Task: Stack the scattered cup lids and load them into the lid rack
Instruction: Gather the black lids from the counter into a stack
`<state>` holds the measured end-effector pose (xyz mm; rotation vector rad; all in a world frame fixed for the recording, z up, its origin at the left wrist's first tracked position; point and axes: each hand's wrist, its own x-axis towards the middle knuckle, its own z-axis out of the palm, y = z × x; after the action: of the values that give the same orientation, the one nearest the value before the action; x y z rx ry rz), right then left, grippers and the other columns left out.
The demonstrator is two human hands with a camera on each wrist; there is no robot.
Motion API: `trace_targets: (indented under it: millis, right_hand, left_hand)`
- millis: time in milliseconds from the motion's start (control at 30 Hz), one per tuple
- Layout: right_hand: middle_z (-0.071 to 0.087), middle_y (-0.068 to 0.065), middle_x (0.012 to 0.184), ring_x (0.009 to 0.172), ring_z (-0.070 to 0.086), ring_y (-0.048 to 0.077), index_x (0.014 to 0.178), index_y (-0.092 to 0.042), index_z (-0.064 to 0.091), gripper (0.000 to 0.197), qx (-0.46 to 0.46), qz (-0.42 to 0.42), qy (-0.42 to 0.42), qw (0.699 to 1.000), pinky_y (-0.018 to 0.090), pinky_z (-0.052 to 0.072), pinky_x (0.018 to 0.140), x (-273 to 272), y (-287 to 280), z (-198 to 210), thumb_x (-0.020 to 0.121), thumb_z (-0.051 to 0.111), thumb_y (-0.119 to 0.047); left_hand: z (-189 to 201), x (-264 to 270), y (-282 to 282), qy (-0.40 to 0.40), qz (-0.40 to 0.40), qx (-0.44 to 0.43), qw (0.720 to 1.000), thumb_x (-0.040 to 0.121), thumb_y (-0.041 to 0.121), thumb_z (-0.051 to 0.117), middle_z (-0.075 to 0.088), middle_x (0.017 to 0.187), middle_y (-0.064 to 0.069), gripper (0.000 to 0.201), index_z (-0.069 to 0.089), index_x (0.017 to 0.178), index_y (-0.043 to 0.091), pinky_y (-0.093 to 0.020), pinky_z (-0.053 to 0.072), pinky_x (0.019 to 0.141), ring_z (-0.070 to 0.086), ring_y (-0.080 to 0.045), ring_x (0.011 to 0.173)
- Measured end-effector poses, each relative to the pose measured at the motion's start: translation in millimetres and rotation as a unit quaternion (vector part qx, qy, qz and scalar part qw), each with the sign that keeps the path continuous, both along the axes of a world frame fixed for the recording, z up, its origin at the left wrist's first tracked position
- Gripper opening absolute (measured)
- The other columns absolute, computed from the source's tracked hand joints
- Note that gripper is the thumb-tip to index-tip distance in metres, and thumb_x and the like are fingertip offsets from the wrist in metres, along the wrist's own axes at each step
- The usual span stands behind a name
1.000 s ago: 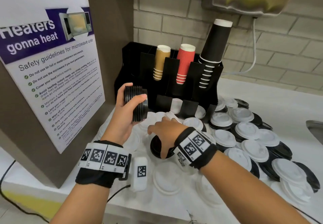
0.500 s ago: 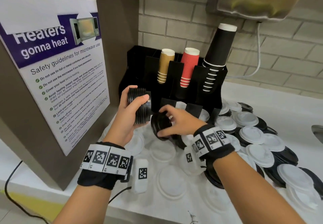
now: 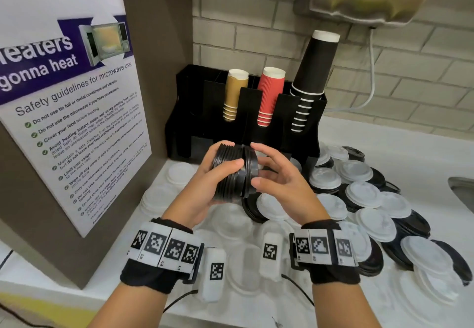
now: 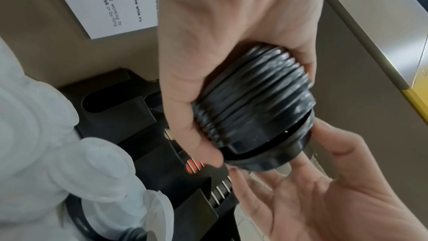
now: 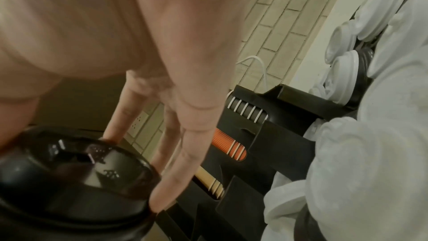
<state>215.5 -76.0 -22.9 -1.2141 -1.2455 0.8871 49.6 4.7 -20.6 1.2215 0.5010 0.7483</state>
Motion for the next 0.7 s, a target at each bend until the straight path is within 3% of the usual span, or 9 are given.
trace_targets:
  millis: [100,233,500,600,700]
  right_hand:
    - [0.059,0.001,0.125,0.111,0.061,0.022,0.131,-0.038,0.054,0.061,0.003,0.006,-0.007,1.000,0.043,0.050,0.097,-1,-1,1,0.076,0.074,-0.019]
    - [0.057,0.006,0.124,0.111,0.060,0.022,0.126,-0.035,0.056,0.061,0.005,0.007,-0.009,1.000,0.043,0.054,0.090,-7,1,1,0.071,0.078,-0.022]
    - [0.057,-0.004,0.116,0.108,0.061,0.019,0.121,-0.038,0.058,0.059,0.019,-0.002,-0.007,1.000,0.041,0.057,0.085,-10,7,-1,0.071,0.078,-0.013]
    - [0.059,-0.014,0.115,0.109,0.061,0.009,0.124,-0.041,0.055,0.061,0.018,0.021,-0.025,0.999,0.027,0.055,0.081,-8,10,-1,0.074,0.079,-0.017]
    - [0.057,-0.014,0.126,0.119,0.055,0.004,0.132,-0.047,0.047,0.056,-0.057,0.050,-0.131,0.988,0.023,0.050,0.093,0,22,9,0.081,0.072,-0.039]
  left_hand:
    - [-2,1,0,-0.011,0.002,-0.012,1.000,0.077,0.038,0.069,0.065,0.117,0.001,0.042,0.057,0.117,0.041,-0.038,0.056,0.070,0.068,-0.019,0.102]
    - [-4,4,1,-0.027,0.011,-0.022,0.999,0.077,0.037,0.069,0.066,0.113,0.003,0.039,0.058,0.115,0.042,-0.037,0.056,0.069,0.069,-0.016,0.097]
    - [-9,9,2,-0.053,0.027,-0.043,0.997,0.076,0.035,0.071,0.067,0.113,0.003,0.045,0.056,0.118,0.042,-0.034,0.056,0.069,0.070,-0.017,0.098]
    - [-9,7,4,-0.053,0.031,-0.038,0.997,0.074,0.029,0.077,0.068,0.109,0.002,0.051,0.055,0.118,0.039,-0.033,0.056,0.067,0.070,-0.016,0.094]
    - [-7,4,9,-0.050,0.082,-0.033,0.995,0.069,0.027,0.079,0.064,0.108,0.001,0.055,0.054,0.118,0.036,-0.031,0.055,0.062,0.070,-0.010,0.083]
